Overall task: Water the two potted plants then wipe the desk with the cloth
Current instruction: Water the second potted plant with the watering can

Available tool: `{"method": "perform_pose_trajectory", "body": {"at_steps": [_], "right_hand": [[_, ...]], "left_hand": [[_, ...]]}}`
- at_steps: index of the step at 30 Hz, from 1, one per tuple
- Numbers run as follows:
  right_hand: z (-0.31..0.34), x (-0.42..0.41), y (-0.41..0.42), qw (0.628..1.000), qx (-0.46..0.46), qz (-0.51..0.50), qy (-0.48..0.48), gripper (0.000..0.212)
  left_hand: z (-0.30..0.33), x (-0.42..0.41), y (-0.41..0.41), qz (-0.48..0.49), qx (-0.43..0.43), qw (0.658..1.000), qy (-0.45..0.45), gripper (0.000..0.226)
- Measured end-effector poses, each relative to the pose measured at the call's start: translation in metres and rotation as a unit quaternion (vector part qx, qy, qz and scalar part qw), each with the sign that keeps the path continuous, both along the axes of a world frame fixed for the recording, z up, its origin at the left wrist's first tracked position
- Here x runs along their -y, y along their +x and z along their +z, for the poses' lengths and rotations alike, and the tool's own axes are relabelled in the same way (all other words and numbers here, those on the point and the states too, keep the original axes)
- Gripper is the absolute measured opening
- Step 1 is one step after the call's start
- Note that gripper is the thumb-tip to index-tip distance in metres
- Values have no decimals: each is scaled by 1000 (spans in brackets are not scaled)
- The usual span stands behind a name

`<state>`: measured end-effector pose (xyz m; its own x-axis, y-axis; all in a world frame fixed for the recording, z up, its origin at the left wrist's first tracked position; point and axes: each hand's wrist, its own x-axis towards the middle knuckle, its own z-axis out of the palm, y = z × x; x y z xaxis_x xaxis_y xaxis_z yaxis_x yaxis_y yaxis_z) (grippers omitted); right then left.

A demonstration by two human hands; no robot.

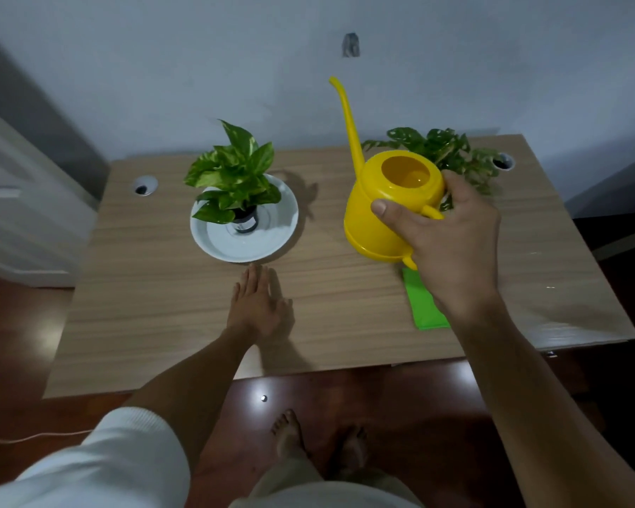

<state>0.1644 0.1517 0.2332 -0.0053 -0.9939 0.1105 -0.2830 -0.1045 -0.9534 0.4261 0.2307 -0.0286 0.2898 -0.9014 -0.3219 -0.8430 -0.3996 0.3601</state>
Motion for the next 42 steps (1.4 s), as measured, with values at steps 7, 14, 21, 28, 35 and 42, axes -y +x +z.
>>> {"method": "perform_pose_trajectory", "body": {"at_steps": [7,14,21,28,35,42], "right_hand": [[-5,-17,49,996,-35,71,46,48],[-3,-31,79,987,-86,118,66,45],[13,-40,98,986,-110,116,55,46],[20,-44,111,985,-115,122,46,45],[26,-53,112,983,-119,131,50,45],[30,-59,100,981,-132,129,61,47]], "left_hand": [[-15,-21,39,22,-9,1000,-8,88],[-25,-33,52,19,-26,999,-30,89],[-27,-35,55,15,-43,998,-31,88],[-28,-36,58,5,-46,998,-33,89],[-26,-37,60,-1,-50,998,-25,87],[-26,-37,60,0,-51,998,-25,88]]}}
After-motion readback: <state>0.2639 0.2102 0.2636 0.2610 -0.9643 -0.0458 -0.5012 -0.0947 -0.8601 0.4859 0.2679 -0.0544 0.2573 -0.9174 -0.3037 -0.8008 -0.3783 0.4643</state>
